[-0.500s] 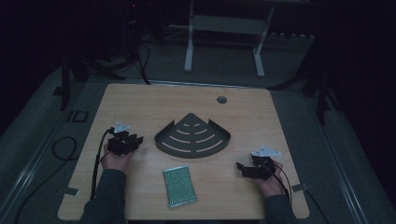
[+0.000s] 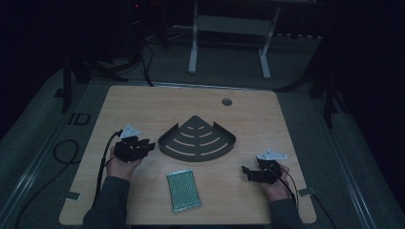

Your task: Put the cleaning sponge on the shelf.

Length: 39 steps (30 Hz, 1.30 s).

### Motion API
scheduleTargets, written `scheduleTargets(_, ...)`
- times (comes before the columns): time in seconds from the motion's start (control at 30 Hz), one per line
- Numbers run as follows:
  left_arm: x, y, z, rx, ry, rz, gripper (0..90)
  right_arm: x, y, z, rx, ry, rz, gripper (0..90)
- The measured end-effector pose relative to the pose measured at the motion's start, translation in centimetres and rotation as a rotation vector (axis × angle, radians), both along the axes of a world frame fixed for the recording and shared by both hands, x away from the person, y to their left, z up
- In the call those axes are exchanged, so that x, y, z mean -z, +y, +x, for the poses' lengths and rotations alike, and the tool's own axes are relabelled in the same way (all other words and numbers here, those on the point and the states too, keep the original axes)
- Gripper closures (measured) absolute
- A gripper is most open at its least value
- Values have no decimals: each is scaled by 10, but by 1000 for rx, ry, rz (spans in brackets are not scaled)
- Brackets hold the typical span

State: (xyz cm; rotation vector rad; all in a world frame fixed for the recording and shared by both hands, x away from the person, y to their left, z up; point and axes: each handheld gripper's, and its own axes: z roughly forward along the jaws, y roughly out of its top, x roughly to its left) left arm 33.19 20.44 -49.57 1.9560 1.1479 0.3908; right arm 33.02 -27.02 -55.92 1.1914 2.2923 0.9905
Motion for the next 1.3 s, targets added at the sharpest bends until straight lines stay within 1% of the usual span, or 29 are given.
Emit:
scheduleTargets(0.07,-5,-5,-4,33,-4,-7,662,0,0,0,0,0,0,209)
scheduleTargets(0.17,-9,-13,-6,79,0,-7,709,0,0,0,-1,-1,-1,209)
scheduleTargets(0.2,-10,-15,-6,92,2,-4,742,0,0,0,-1,-1,-1,210)
scheduleTargets(0.23,-10,-18,-6,103,8,-2,770,0,0,0,-1,-1,-1,210)
scheduleTargets(0.27,-10,-18,-6,103,8,-2,793,0,0,0,-1,-1,-1,210)
scheduleTargets(0.3,-10,-21,-7,109,7,5,793,0,0,0,-1,-1,0,210)
scheduleTargets(0.33,-11,-22,-7,118,10,6,859,0,0,0,-1,-1,-1,210)
scheduleTargets(0.4,-11,-25,-6,129,17,-2,898,0,0,0,-2,-2,-1,210)
scheduleTargets(0.47,-11,-29,-7,149,23,4,899,0,0,0,-1,-1,-1,210)
scheduleTargets(0.5,-11,-29,-7,149,23,4,900,0,0,0,-1,-1,-1,210)
scheduleTargets(0.53,-11,-32,-8,171,27,14,900,0,0,0,-1,-1,-1,210)
scheduleTargets(0.67,-9,-41,-10,211,32,25,899,0,0,0,0,-1,1,210)
scheduleTargets(0.7,-6,-47,-11,235,41,38,900,0,0,0,-1,-2,0,210)
scheduleTargets(0.73,-6,-47,-11,235,41,38,900,0,0,0,-1,-2,0,210)
scheduleTargets(0.8,-3,-53,-12,258,50,50,900,0,0,0,-1,-1,0,210)
scheduleTargets(0.87,1,-60,-13,279,63,50,900,0,0,0,-1,-1,0,210)
scheduleTargets(0.9,1,-60,-13,279,63,50,900,0,0,0,-1,-1,0,210)
scheduleTargets(1.07,7,-69,-14,311,76,58,900,0,0,0,-1,0,0,210)
scheduleTargets(1.17,10,-73,-14,324,80,52,900,0,0,0,-1,0,0,210)
scheduleTargets(1.3,14,-80,-16,356,91,70,900,0,0,0,-1,-1,0,210)
